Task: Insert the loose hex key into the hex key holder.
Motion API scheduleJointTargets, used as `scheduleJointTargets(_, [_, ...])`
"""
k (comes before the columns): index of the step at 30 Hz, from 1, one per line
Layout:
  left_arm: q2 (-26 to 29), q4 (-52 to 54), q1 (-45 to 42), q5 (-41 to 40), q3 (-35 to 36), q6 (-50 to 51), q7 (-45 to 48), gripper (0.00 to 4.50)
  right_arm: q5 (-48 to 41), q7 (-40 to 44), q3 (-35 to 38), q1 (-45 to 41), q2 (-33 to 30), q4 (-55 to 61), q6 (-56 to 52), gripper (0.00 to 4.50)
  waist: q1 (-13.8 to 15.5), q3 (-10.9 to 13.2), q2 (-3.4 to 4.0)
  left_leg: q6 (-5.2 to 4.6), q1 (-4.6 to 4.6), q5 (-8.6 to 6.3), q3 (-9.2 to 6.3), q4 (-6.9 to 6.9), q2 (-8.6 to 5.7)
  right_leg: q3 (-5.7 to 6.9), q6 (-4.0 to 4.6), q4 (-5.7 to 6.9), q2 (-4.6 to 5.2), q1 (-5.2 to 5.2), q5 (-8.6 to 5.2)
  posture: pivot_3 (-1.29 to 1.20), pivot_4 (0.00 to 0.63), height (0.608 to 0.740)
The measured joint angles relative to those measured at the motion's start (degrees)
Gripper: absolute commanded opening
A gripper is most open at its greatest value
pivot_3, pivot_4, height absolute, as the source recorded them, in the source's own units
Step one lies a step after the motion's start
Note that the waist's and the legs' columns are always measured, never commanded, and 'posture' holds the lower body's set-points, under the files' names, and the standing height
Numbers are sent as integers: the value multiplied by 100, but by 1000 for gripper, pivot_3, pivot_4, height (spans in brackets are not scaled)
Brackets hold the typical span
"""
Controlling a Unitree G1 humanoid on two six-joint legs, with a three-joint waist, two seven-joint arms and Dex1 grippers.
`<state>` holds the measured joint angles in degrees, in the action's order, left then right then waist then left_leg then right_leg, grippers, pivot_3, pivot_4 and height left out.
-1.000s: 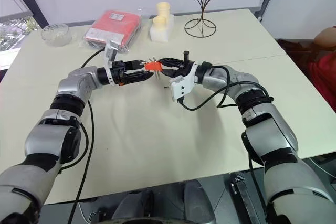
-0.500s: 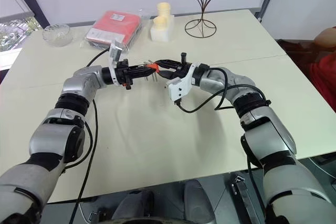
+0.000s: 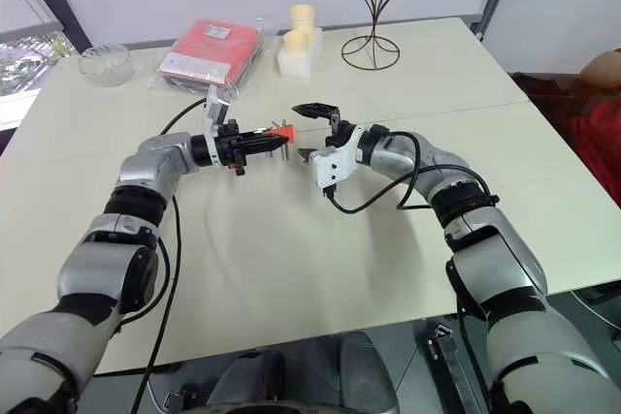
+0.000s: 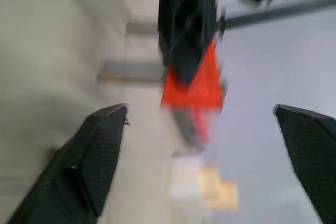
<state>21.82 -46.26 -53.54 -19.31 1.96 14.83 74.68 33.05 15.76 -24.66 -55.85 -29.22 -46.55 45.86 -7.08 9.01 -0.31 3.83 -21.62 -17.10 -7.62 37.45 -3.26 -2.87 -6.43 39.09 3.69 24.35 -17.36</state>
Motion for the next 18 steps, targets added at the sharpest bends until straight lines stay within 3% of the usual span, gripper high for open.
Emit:
scheduleJointTargets(4, [228, 853, 492, 6, -6, 55, -91, 0, -887, 806, 433, 442, 80, 420, -1060, 4467, 3, 0, 0, 0, -2, 0, -1, 1, 6, -1, 0, 1, 3, -1, 0, 0, 150, 740])
scheduleJointTargets(6, [367, 1345, 845, 10, -7, 51, -189, 0, -1700, 1507, 803, 812, 241, 955, -2208, 4467, 9, -1, -1, -1, -2, 0, -3, 2, 10, -1, 0, 1, 2, -3, 0, 0, 150, 740])
scheduleJointTargets(10, [595, 2176, 1450, 19, -1, 29, -485, 0, -3291, 2455, 1453, 1359, 632, 2503, -5682, 4467, 33, 0, 0, -1, -9, -1, -9, 13, 10, -1, 0, 3, 6, -1, 0, 0, 150, 740])
scheduleJointTargets(14, [685, 3160, 1930, -12, 7, 82, -878, 0, -4125, 2448, 1712, 1361, 916, 3899, -8438, 4467, 153, -1, 1, -11, -20, -7, -29, 35, 6, -1, 1, 6, 10, 3, 1, 0, 150, 740])
scheduleJointTargets(18, [680, 3680, 2138, -141, 65, 249, -1227, 0, -4168, 2086, 1599, 1365, 1165, 4044, -9280, 4467, 314, -1, 1, -15, -28, -9, -24, 51, -5, 0, -1, 9, 13, 3, 1, 0, 150, 740])
